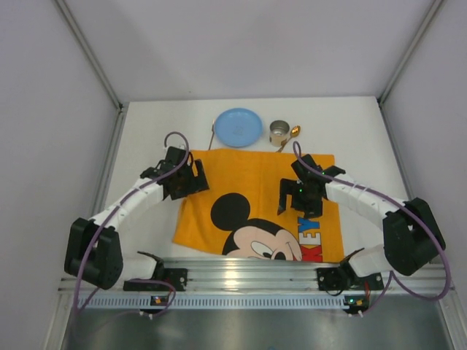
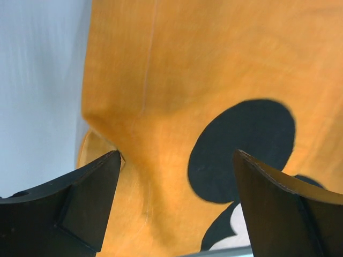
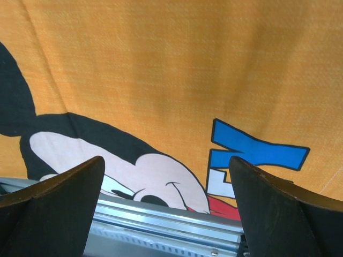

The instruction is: Set the dinner table for one person

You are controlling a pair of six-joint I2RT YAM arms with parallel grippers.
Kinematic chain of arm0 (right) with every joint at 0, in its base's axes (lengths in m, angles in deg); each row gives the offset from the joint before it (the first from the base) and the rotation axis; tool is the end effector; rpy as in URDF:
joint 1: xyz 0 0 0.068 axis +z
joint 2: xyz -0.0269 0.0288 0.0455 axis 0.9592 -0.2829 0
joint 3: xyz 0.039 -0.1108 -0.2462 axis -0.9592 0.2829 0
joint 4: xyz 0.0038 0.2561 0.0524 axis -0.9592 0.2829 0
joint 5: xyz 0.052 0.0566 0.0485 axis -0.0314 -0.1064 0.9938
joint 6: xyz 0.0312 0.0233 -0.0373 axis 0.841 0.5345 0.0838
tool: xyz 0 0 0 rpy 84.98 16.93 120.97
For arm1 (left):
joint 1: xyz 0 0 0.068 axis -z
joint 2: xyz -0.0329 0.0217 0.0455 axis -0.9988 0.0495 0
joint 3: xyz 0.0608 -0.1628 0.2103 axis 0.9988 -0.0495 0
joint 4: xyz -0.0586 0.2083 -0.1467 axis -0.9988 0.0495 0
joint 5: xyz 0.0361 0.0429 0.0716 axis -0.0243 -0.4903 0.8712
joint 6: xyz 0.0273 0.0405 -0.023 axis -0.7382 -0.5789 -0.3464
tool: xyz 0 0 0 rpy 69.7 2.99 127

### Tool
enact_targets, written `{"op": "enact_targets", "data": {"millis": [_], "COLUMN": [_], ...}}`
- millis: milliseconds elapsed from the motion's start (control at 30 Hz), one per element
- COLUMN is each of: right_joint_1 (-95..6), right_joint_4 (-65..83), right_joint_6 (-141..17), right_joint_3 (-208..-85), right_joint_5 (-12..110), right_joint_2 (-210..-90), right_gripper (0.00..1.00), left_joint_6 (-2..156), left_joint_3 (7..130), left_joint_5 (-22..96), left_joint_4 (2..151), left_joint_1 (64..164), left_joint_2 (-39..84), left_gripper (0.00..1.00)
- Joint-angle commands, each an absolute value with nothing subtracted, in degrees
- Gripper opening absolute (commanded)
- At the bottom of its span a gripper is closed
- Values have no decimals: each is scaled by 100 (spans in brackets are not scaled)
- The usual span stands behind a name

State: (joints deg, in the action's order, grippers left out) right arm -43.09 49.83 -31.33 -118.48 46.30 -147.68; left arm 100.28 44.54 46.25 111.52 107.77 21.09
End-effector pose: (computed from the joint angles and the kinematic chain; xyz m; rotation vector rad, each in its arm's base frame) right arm 0.2072 0.1259 0.1935 0.1580 2.9165 0.3619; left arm 0.2346 -0.0874 0.2205 -0.3421 2.6087 -0.3225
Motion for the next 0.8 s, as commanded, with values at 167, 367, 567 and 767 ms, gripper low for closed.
{"op": "enact_targets", "data": {"millis": [167,367,567,767], "right_joint_1": [-4360,-4368,-4369,-4369], "right_joint_4": [5033,5121,5033,5129], "right_joint_6": [-3270,-3305,-3261,-3349], "right_joint_3": [-12748,-12776,-12520,-12652], "right_joint_5": [4755,4632,4658,4632], "right_joint_2": [-15217,-15103,-15094,-15076], "right_gripper": [100,100,100,100], "left_joint_6": [9739,9538,9509,9905], "left_joint_3": [5600,6112,5417,4661], "left_joint_5": [4828,5911,4346,4328], "left_joint_4": [10202,10574,9886,9297], "left_joint_1": [11080,11309,11370,11459], "left_joint_2": [3093,2726,3602,4096], "left_gripper": [82,88,85,86]}}
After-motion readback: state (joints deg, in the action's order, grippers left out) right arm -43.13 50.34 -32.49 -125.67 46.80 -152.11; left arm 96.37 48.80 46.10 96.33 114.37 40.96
